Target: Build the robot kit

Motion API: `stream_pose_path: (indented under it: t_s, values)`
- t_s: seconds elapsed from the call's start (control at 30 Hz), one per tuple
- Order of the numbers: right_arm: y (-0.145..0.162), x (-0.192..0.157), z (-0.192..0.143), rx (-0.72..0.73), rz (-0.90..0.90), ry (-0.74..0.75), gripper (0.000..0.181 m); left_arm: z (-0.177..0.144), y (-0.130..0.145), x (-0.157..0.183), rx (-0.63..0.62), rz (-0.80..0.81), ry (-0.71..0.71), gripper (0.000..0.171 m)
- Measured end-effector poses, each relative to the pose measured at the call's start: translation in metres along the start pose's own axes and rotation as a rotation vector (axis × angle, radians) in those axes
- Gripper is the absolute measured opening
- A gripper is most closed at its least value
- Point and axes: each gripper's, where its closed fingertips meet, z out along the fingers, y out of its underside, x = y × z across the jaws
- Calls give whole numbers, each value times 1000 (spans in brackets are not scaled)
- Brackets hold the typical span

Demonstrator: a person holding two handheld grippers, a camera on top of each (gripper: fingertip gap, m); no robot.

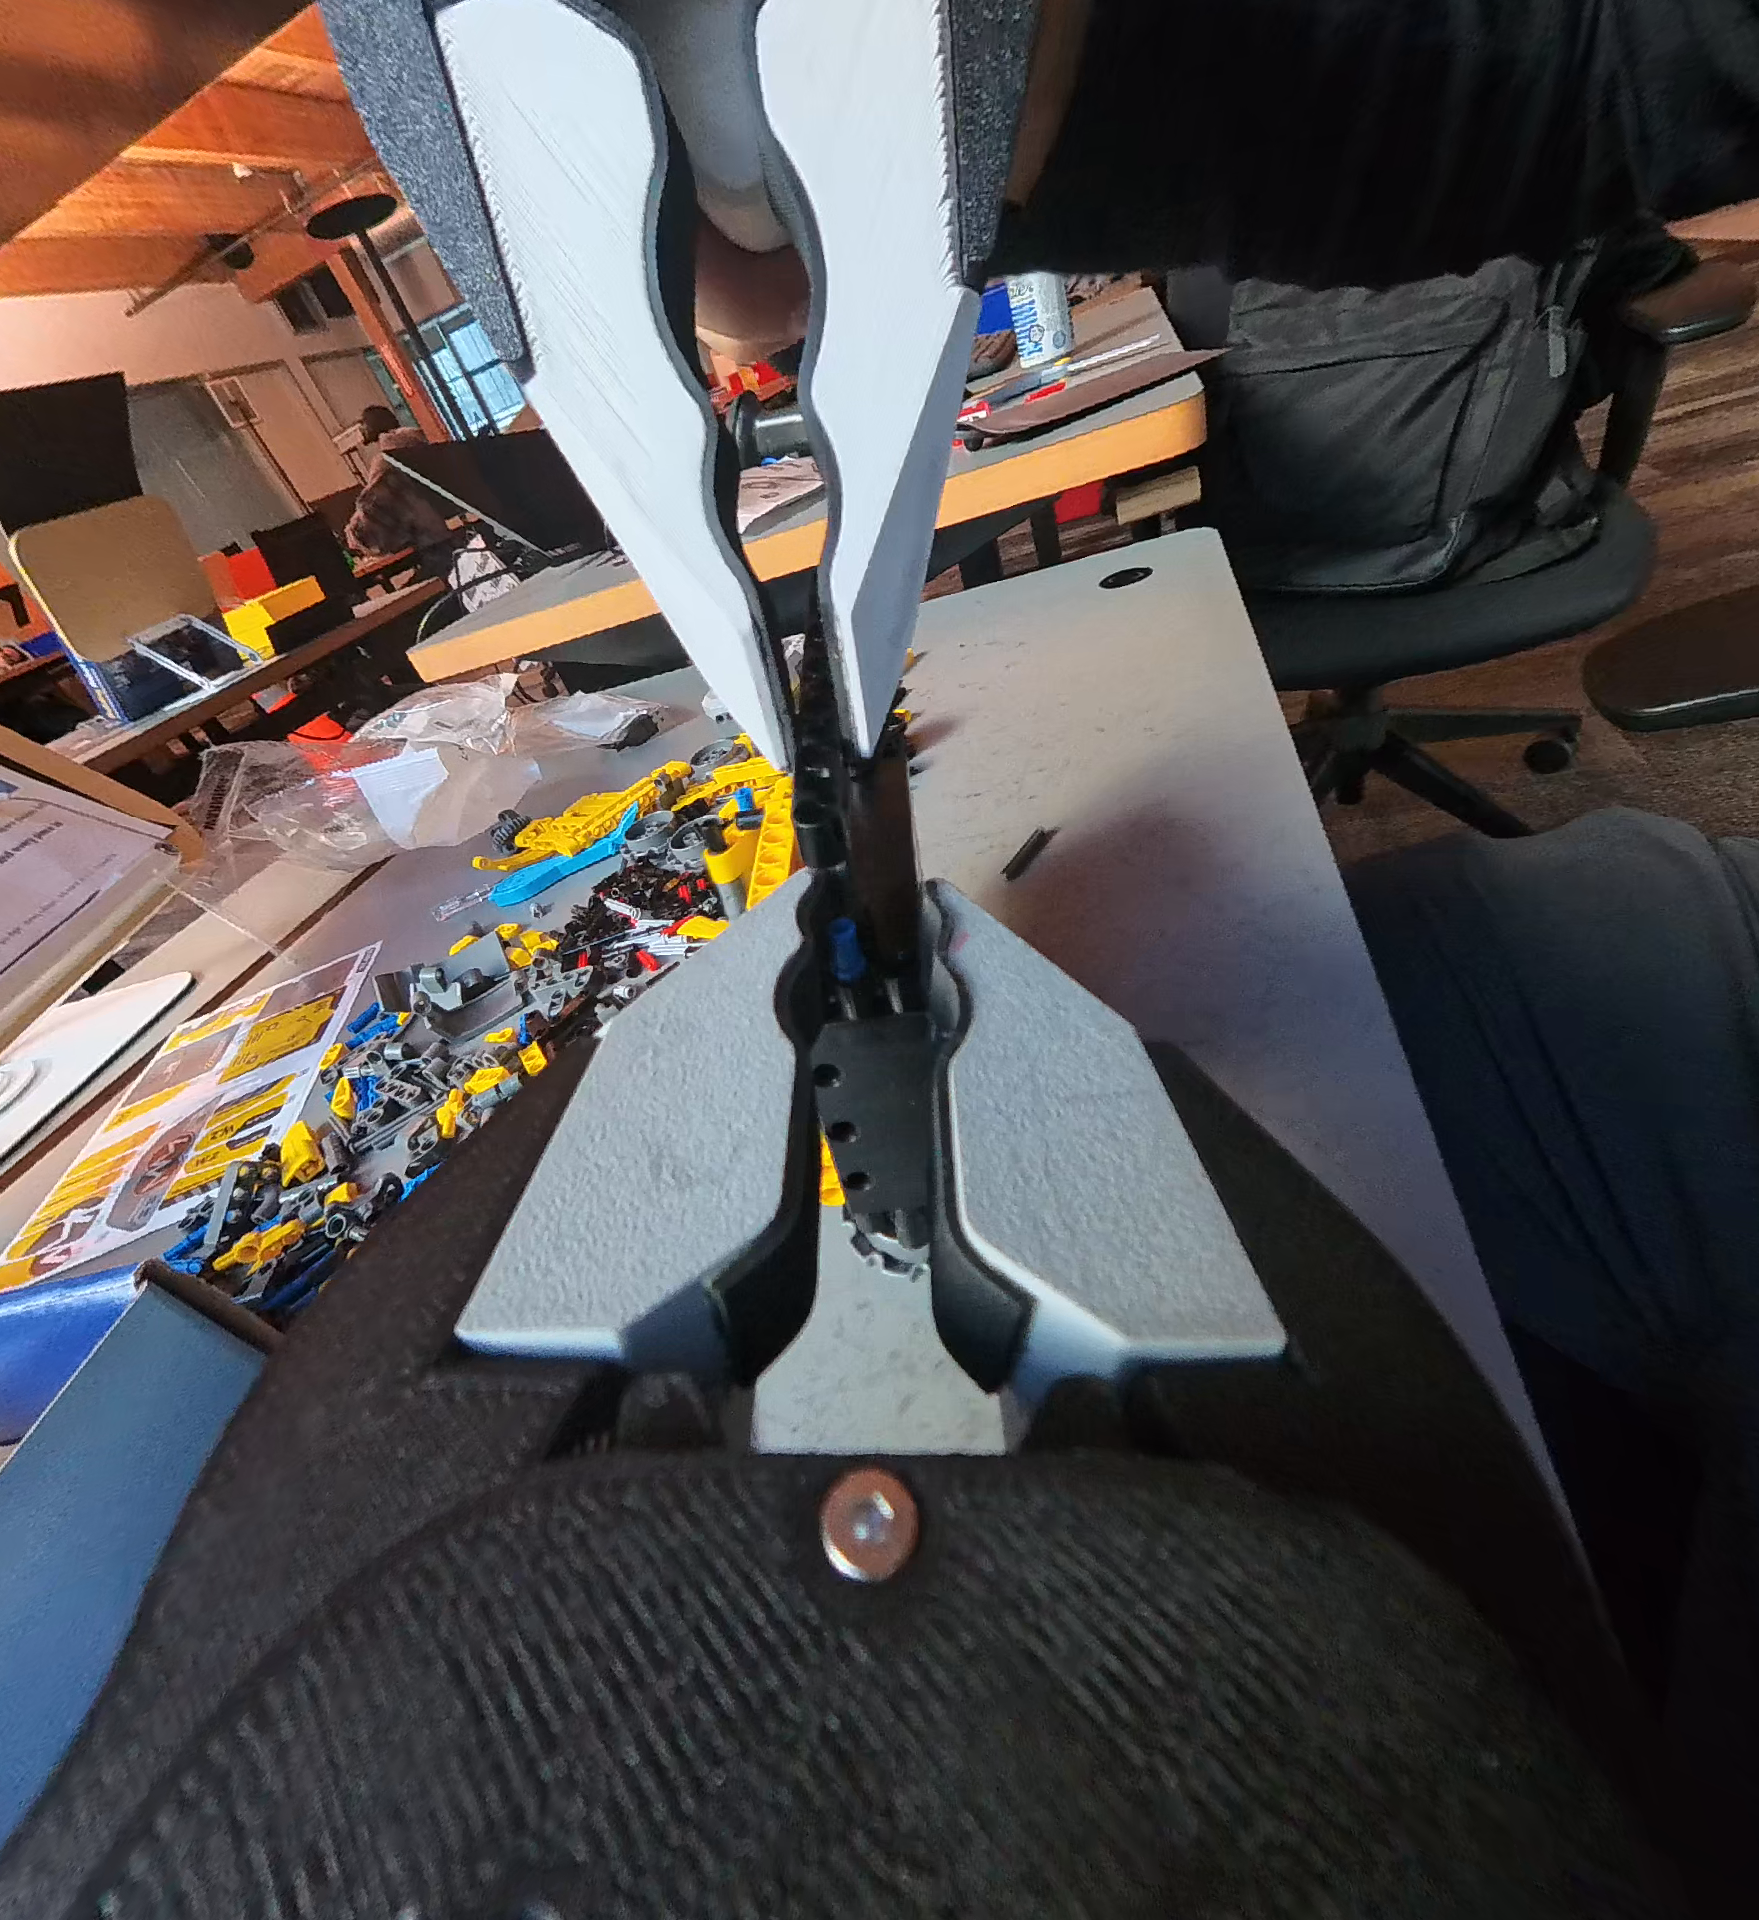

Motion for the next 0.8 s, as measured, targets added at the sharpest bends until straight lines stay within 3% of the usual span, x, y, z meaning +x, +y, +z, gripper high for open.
stream_pose_path:
  t_s: [0.37, 0.8]
  values:
    - [6, -1, 9, -78, -18, -54, 8, -1, 0, 0, 14, -60, 12, 13]
    - [5, 7, 12, -17, 28, -110, 8, -4, 3, -4, -9, -77, -13, 23]
